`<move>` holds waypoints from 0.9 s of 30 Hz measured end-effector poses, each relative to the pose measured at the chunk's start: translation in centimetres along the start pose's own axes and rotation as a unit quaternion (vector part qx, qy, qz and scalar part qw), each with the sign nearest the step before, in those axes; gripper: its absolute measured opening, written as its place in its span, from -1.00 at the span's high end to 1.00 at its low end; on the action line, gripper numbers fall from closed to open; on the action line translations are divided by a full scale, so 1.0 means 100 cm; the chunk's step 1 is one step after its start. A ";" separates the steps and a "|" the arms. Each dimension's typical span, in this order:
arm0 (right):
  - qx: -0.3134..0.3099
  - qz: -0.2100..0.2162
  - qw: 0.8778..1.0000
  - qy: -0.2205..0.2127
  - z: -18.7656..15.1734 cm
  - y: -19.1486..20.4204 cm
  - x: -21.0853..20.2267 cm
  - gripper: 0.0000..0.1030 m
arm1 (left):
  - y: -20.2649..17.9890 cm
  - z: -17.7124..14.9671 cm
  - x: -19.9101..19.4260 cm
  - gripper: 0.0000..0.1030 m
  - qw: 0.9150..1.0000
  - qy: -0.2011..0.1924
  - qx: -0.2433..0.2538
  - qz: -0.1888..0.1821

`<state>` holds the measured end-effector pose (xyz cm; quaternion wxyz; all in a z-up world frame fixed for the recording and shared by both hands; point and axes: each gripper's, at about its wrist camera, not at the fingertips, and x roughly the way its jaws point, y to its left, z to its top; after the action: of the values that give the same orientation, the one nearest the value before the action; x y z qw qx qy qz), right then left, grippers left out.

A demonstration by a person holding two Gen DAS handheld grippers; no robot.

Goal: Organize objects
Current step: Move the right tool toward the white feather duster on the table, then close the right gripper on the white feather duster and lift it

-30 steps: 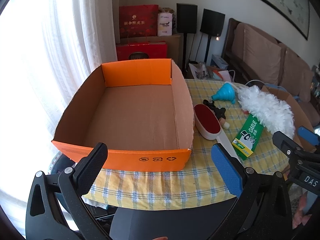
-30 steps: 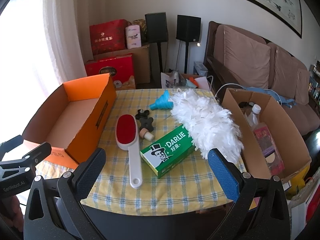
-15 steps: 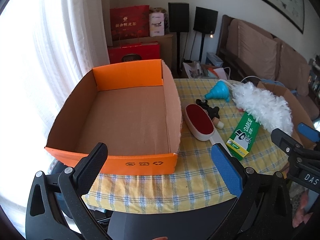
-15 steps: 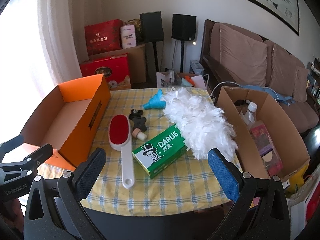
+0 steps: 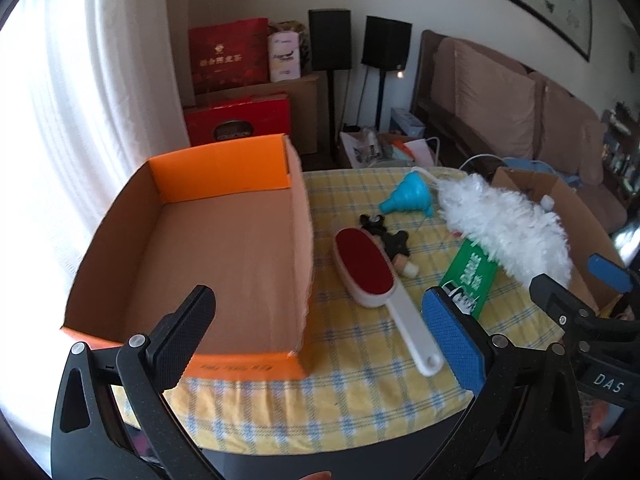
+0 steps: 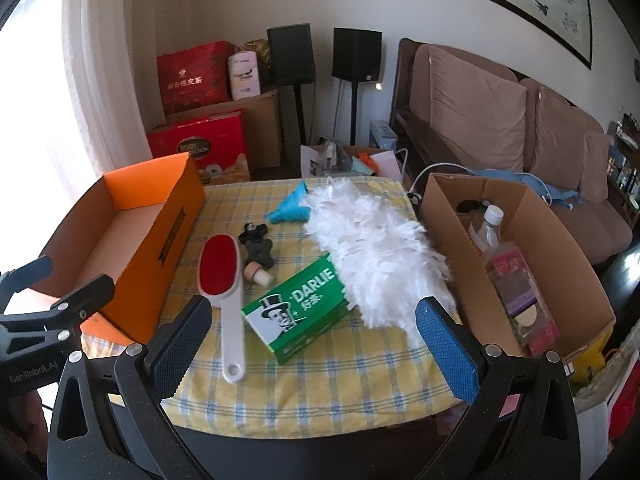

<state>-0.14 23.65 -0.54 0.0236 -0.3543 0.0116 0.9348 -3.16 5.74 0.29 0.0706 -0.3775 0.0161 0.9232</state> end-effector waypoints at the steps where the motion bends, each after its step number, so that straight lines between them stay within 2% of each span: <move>1: 0.001 -0.003 1.000 -0.001 0.001 -0.005 0.001 -1.00 | -0.003 0.003 0.002 -1.00 1.000 -0.001 0.002 -0.004; 4: -0.003 -0.013 1.000 -0.005 0.004 -0.015 0.002 -1.00 | -0.011 0.011 0.008 -1.00 1.000 -0.008 0.006 -0.019; 7: -0.009 -0.014 1.000 -0.017 0.006 -0.032 0.008 -1.00 | -0.025 0.021 0.018 -1.00 0.999 -0.007 0.010 -0.049; 12: -0.001 -0.034 0.999 -0.006 0.005 -0.060 0.027 -1.00 | -0.053 0.034 0.034 -1.00 0.997 0.002 0.033 -0.069; 20: 0.018 -0.027 0.999 0.016 0.001 -0.083 0.047 -1.00 | -0.102 0.052 0.078 -1.00 0.991 0.042 0.062 -0.110; 27: 0.012 -0.009 1.000 0.018 0.002 -0.082 0.057 -1.00 | -0.126 0.066 0.122 -1.00 0.980 0.094 0.036 -0.170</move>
<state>-4.14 32.05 -4.21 0.0362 -0.3709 0.0200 0.9278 -14.55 20.18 -3.18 0.2379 -0.4572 -0.0083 0.8569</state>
